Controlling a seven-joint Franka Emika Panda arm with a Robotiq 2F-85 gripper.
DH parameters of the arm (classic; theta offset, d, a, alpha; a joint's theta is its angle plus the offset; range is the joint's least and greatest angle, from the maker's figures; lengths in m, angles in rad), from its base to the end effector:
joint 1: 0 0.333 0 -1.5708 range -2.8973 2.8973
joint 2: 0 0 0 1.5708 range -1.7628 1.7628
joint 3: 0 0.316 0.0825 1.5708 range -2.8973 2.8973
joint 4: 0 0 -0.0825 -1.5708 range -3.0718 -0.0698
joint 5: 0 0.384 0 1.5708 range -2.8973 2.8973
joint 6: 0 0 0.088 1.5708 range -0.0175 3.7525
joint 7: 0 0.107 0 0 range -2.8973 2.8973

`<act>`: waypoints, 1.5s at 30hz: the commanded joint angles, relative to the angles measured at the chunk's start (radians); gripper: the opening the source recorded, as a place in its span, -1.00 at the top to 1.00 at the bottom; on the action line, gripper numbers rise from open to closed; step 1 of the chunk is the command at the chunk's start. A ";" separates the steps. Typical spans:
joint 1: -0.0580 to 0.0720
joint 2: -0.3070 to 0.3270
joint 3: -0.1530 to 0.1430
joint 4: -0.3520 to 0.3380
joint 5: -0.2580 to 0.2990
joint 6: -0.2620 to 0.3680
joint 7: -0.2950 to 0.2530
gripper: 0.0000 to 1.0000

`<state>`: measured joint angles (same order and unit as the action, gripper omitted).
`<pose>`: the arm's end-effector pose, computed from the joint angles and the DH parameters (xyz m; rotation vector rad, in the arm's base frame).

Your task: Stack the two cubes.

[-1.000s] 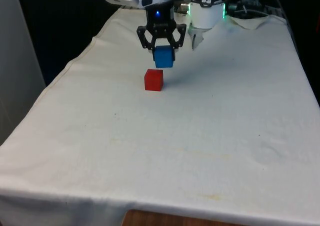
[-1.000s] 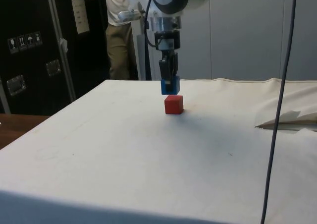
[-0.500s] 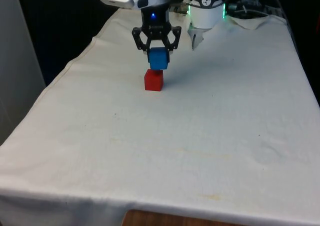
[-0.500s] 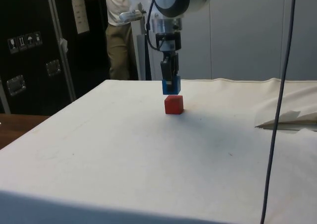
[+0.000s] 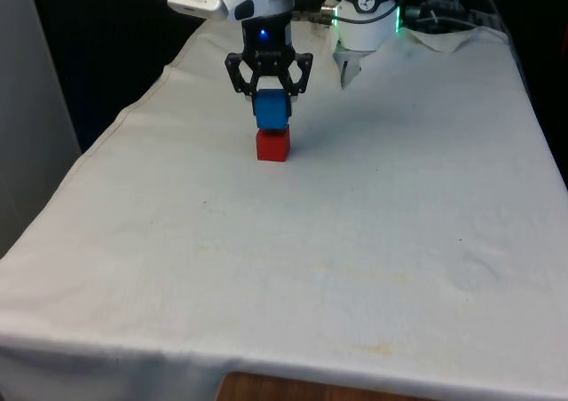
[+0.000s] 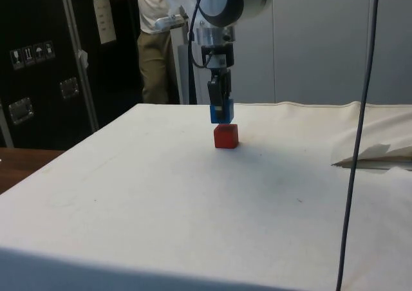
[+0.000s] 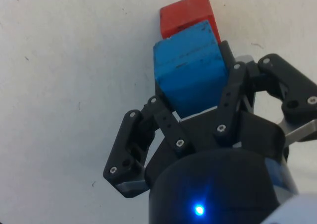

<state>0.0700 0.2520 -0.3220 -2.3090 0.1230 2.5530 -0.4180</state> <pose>0.5090 -0.1351 0.2418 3.1269 0.1152 0.0073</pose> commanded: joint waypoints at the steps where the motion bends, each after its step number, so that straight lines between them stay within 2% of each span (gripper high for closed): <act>1: 0.000 0.000 0.000 0.000 0.000 0.000 0.000 0.96; 18: -0.003 0.000 0.005 -0.004 0.018 -0.012 -0.008 0.96; 19: 0.000 0.000 0.000 -0.003 0.006 -0.012 0.000 0.96; 23: -0.003 0.006 0.006 -0.004 0.028 -0.011 -0.006 0.96; 27: -0.002 0.016 0.007 -0.004 0.041 -0.001 -0.002 0.96; 28: 0.001 0.014 0.002 -0.003 0.029 -0.010 0.001 0.96; 31: -0.002 0.023 0.008 -0.005 0.049 0.007 0.000 0.96; 38: 0.001 0.029 0.002 -0.003 0.046 0.010 0.013 0.96; 41: -0.002 0.031 0.002 -0.002 0.053 0.016 0.014 0.96; 43: -0.002 0.031 -0.002 -0.001 0.052 0.014 0.014 0.85; 45: -0.002 0.031 -0.003 -0.001 0.052 0.013 0.014 0.52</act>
<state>0.0700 0.2820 -0.3270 -2.3100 0.1690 2.5630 -0.4020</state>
